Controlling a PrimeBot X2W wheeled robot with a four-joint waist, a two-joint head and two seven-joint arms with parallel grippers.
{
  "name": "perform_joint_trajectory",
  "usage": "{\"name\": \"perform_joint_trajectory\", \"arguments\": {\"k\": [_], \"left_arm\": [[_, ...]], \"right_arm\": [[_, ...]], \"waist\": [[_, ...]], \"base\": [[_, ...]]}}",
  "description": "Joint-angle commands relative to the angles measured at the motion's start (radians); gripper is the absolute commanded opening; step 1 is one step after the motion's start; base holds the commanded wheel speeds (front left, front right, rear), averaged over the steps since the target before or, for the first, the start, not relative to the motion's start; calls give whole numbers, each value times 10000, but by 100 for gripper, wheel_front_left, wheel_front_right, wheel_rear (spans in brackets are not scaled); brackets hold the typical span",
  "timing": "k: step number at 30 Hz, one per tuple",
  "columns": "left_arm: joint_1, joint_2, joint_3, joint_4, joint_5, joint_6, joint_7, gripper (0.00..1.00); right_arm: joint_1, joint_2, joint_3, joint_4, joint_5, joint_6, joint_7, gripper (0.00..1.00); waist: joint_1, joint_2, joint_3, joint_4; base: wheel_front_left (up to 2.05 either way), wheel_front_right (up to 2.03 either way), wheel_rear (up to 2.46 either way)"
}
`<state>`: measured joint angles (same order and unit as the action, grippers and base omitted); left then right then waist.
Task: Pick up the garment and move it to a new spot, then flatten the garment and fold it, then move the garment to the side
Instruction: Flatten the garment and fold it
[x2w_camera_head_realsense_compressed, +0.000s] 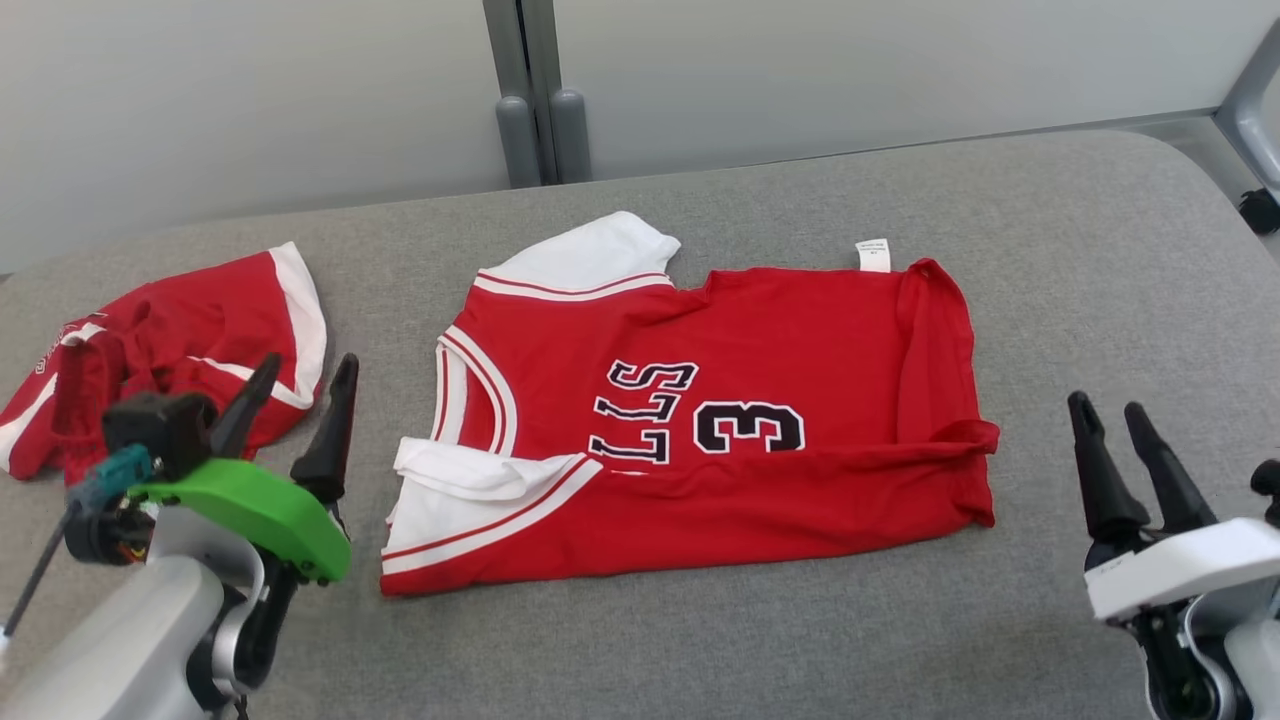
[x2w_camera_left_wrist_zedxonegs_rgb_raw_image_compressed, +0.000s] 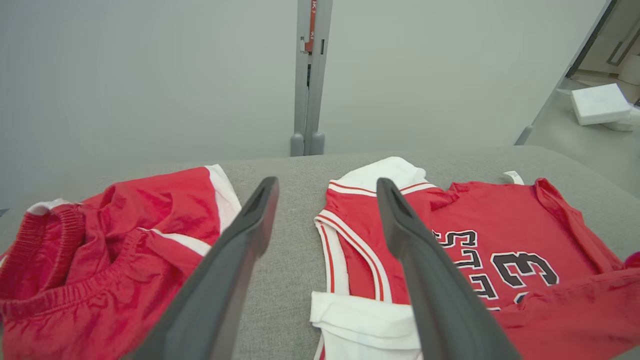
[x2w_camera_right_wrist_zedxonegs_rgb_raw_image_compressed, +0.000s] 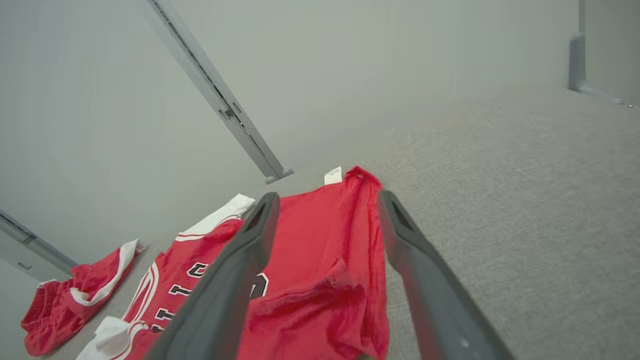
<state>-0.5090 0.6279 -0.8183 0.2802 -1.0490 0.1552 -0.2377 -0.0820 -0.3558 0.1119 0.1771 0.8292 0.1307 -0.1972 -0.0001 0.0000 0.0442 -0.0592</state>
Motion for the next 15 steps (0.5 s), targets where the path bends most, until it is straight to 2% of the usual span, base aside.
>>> {"name": "perform_joint_trajectory", "arguments": {"k": [1,3,7,15], "left_arm": [[440,-5,99,-206,69,222,-105,100],[968,60,88,-473,269,575,-188,100],[1588,-64,-84,-662,74,688,-50,100],[1368,-499,-711,312,-115,214,939,100]], "right_arm": [[236,150,-67,34,-308,0,8,100],[357,368,-76,158,-532,0,234,100],[105,506,82,858,-946,0,1028,100],[-936,577,838,2237,-1619,0,1865,100]], "waist": [[1,0,100,-38],[1,0,180,-87],[1,0,402,-109],[1,0,774,-21]], "base": [[0,0,0],[0,0,0],[0,0,0],[0,0,0]]}}
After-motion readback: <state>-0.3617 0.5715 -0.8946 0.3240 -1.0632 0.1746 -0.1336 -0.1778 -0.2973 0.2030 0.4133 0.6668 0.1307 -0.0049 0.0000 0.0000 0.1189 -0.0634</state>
